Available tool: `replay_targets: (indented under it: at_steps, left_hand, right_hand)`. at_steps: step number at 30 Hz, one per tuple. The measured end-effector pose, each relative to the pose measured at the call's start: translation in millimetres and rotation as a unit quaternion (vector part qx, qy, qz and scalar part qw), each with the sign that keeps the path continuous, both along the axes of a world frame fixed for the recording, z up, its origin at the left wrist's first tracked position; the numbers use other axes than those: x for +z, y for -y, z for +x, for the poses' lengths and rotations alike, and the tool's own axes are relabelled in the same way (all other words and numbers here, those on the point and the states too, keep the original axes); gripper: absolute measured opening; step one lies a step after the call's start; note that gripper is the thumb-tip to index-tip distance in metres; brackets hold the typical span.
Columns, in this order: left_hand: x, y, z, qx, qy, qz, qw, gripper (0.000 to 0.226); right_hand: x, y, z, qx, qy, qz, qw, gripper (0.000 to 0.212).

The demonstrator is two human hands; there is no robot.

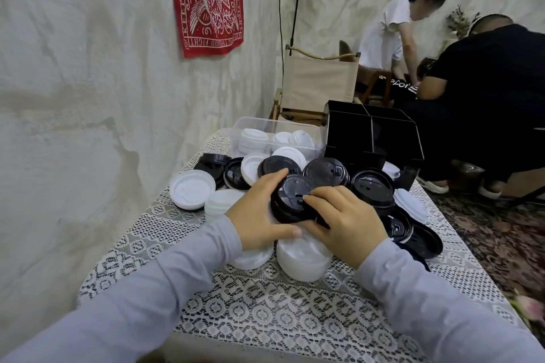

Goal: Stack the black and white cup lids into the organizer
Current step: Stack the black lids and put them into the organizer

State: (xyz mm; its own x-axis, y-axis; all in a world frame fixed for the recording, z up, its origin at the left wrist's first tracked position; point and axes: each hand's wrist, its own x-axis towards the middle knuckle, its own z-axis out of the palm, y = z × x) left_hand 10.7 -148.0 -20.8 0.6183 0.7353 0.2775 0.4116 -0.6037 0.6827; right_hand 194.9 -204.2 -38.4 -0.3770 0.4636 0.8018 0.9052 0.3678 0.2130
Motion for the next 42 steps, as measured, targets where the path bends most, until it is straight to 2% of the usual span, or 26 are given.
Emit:
replay_targets:
  at_steps: [3, 8, 13, 15, 18, 22, 27, 32, 36, 42]
  left_hand:
    - [-2.4, 2.8, 4.5, 0.024, 0.029, -0.013, 0.999, 0.105]
    - [-3.9, 2.7, 8.6, 0.041, 0.005, -0.014, 0.999, 0.099]
    - [-7.6, -2.5, 7.4, 0.078, 0.004, -0.012, 0.997, 0.095]
    - [-8.3, -3.9, 8.4, 0.09, 0.013, -0.018, 0.996, 0.094]
    - [-8.5, -4.4, 13.6, 0.092, 0.018, -0.02, 0.995, 0.092]
    - [-9.8, -4.6, 19.2, 0.096, 0.031, -0.03, 0.994, 0.09]
    - [-16.3, -5.1, 20.9, 0.1, 0.034, -0.01, 0.994, 0.085]
    - [-19.4, -5.3, 21.3, 0.103, 0.04, -0.014, 0.994, 0.087]
    - [-17.7, -4.3, 22.6, 0.103, -0.055, 0.056, 0.992, 0.089]
    - [-9.1, -4.1, 22.1, 0.1, -0.204, 0.173, 0.958, 0.089]
  right_hand:
    - [1.4, 5.5, -5.5, 0.001, 0.002, -0.014, 1.0, 0.03]
    - [3.2, 8.0, -5.2, 0.004, 0.02, -0.052, 0.998, 0.031]
    - [6.9, 9.1, 11.0, -0.011, 0.071, -0.137, 0.988, 0.048]
    - [15.7, 0.7, 22.0, -0.054, 0.067, -0.166, 0.982, 0.05]
    - [30.5, -19.2, 31.7, -0.153, 0.073, -0.229, 0.959, 0.052]
    - [36.6, -40.8, 36.5, -0.247, 0.053, -0.33, 0.909, 0.07]
    - [44.3, -56.0, 29.6, -0.246, 0.009, -0.399, 0.883, 0.077]
    - [44.9, -55.3, 26.8, -0.238, -0.008, -0.393, 0.888, 0.076]
    - [46.5, -50.2, 29.4, -0.226, -0.022, -0.392, 0.891, 0.075]
    - [51.1, -40.1, 30.7, -0.215, -0.042, -0.382, 0.898, 0.075]
